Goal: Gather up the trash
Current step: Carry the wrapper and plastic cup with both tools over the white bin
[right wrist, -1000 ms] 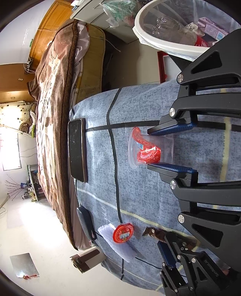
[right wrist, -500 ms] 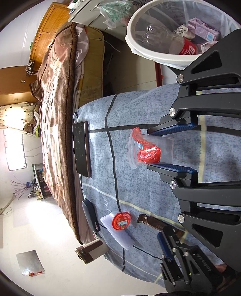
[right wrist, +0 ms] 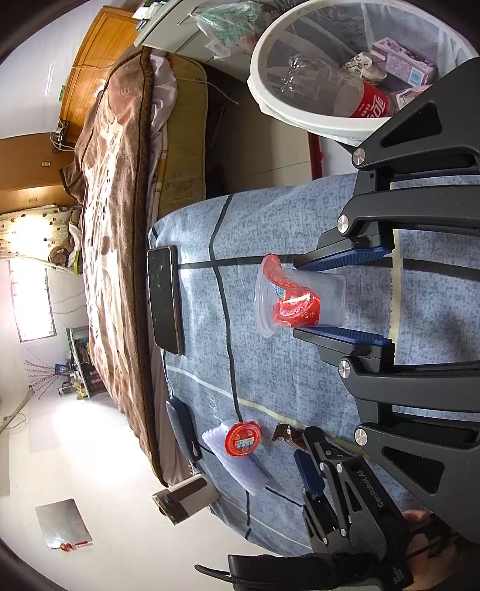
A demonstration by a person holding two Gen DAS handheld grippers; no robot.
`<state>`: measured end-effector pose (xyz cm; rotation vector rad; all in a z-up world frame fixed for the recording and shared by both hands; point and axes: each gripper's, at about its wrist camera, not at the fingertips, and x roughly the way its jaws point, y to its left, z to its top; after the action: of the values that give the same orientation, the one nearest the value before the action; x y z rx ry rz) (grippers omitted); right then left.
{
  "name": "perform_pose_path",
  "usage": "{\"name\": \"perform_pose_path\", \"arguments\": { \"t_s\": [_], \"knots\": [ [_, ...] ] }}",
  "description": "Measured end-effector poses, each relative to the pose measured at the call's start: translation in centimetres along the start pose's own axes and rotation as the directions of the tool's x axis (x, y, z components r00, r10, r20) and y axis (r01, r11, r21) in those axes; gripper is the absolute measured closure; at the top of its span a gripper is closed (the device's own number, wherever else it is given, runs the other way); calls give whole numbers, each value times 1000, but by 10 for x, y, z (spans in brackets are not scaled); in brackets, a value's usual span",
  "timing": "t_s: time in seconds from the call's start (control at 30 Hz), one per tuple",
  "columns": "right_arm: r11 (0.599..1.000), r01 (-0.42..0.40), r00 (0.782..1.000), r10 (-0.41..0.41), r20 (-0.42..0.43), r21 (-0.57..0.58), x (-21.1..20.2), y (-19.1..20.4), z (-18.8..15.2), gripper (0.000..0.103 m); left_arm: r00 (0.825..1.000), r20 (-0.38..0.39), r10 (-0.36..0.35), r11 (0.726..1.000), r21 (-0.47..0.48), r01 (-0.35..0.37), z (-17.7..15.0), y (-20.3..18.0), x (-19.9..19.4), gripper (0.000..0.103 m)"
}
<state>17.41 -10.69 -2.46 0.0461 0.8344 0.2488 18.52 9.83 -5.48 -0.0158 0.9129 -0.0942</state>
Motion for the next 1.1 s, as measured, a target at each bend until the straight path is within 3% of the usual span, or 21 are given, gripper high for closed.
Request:
{"name": "perform_pose_path", "arguments": {
  "t_s": [0.6, 1.1],
  "knots": [
    [1000, 2, 998, -3, 56, 30, -32, -18, -4, 71, 994, 98, -49, 998, 32, 46, 6, -37, -48, 88],
    [994, 61, 988, -73, 139, 92, -79, -67, -7, 71, 977, 158, -144, 985, 114, 127, 17, -105, -77, 88]
  ]
}}
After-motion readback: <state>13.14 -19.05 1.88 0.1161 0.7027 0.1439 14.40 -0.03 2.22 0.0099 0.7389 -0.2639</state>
